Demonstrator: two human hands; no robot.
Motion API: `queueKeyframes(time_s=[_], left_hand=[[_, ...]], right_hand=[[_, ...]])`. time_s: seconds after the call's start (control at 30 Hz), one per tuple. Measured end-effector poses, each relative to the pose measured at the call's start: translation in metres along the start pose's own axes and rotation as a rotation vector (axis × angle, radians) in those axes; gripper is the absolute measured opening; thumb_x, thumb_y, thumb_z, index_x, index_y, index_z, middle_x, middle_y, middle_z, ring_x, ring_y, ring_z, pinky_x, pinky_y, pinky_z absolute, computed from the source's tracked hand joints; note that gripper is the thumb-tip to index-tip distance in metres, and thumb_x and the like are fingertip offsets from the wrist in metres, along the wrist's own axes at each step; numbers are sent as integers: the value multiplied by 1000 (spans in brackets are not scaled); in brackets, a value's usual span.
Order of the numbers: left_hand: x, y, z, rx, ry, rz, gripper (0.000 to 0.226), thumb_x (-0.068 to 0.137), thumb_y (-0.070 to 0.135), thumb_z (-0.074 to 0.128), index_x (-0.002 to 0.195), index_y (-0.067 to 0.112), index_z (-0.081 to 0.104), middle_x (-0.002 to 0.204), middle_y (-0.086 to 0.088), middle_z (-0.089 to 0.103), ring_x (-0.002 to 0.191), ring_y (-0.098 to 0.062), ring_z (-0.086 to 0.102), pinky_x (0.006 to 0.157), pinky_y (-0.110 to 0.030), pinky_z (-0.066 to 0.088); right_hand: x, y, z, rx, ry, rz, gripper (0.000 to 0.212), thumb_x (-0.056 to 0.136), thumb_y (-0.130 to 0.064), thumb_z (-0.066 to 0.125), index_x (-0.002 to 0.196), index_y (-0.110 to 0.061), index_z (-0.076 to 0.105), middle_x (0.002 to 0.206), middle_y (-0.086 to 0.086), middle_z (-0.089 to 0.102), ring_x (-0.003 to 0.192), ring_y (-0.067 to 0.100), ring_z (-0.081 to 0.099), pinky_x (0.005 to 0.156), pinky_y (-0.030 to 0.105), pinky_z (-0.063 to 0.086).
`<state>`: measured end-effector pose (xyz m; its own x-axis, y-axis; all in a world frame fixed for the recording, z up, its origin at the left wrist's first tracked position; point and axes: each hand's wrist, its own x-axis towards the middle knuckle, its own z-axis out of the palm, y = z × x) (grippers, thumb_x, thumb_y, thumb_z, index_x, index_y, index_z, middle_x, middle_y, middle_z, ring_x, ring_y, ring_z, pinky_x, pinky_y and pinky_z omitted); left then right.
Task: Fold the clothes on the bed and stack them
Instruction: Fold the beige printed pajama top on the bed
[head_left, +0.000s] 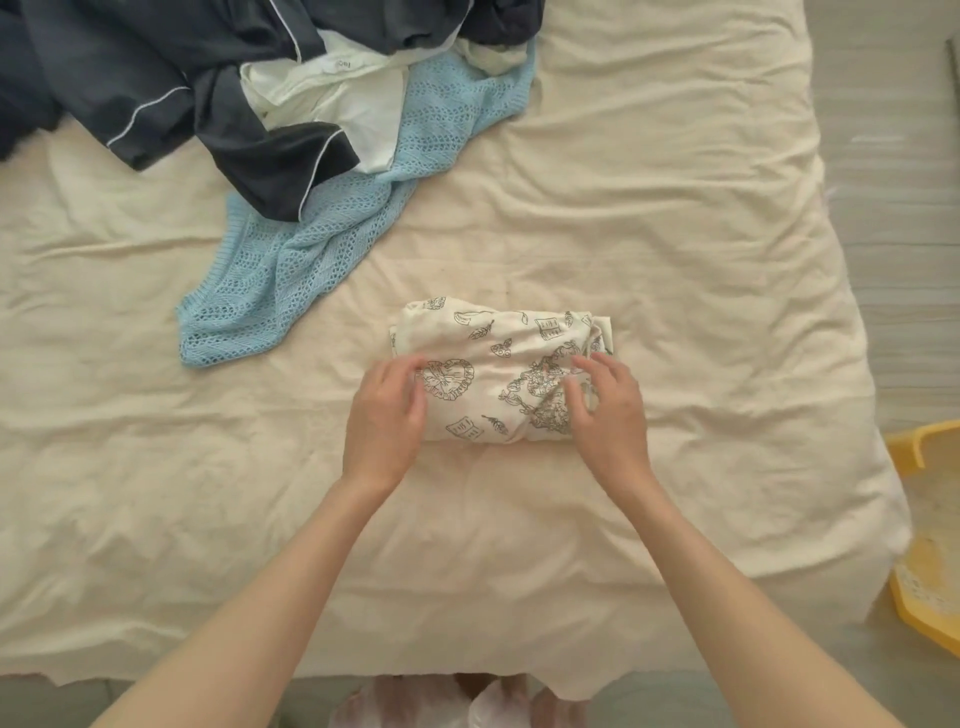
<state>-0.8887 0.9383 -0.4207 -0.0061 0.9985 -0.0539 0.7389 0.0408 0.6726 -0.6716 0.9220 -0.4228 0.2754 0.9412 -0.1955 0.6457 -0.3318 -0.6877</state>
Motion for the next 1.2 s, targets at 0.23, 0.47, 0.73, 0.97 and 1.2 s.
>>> queueKeyframes(time_s=[0.23, 0.47, 0.73, 0.97, 1.2], left_hand=[[46, -15, -17, -731, -399, -1004, 59, 88, 29, 64, 138, 9, 39, 118, -8, 63, 80, -12, 65, 52, -26, 51], [60, -27, -18, -746, -553, -957, 30, 90, 18, 61, 119, 14, 59, 68, 6, 70, 49, -7, 61, 52, -22, 49], [60, -31, -11, -747, -544, -945, 47, 87, 15, 64, 131, 18, 48, 107, 1, 65, 83, -14, 62, 70, -32, 49], [42, -31, -9, -750, -411, -896, 41, 86, 8, 64, 122, 20, 48, 95, -4, 67, 86, -21, 60, 85, -43, 44], [2, -13, -44, -762, -358, -844, 34, 86, 10, 64, 117, 20, 53, 89, 0, 68, 81, -16, 61, 73, -38, 48]], right_hand=[[56, 26, -48, 671, -338, 862, 21, 91, -27, 60, 101, -8, 61, 99, 8, 67, 84, 19, 64, 73, 34, 52], [79, 26, -38, 675, -536, 922, 18, 90, -29, 60, 96, -12, 62, 87, 3, 66, 75, 17, 62, 82, 38, 55], [66, 24, -27, 576, -444, 916, 9, 88, -13, 63, 97, -12, 62, 95, 8, 70, 82, 22, 66, 60, 38, 54], [53, 23, -24, 591, -457, 810, 28, 89, -3, 59, 116, -10, 61, 105, 10, 70, 89, 27, 67, 61, 39, 54], [10, 0, -55, 608, -482, 724, 32, 89, -1, 56, 117, -15, 60, 108, 6, 70, 98, 27, 66, 80, 47, 54]])
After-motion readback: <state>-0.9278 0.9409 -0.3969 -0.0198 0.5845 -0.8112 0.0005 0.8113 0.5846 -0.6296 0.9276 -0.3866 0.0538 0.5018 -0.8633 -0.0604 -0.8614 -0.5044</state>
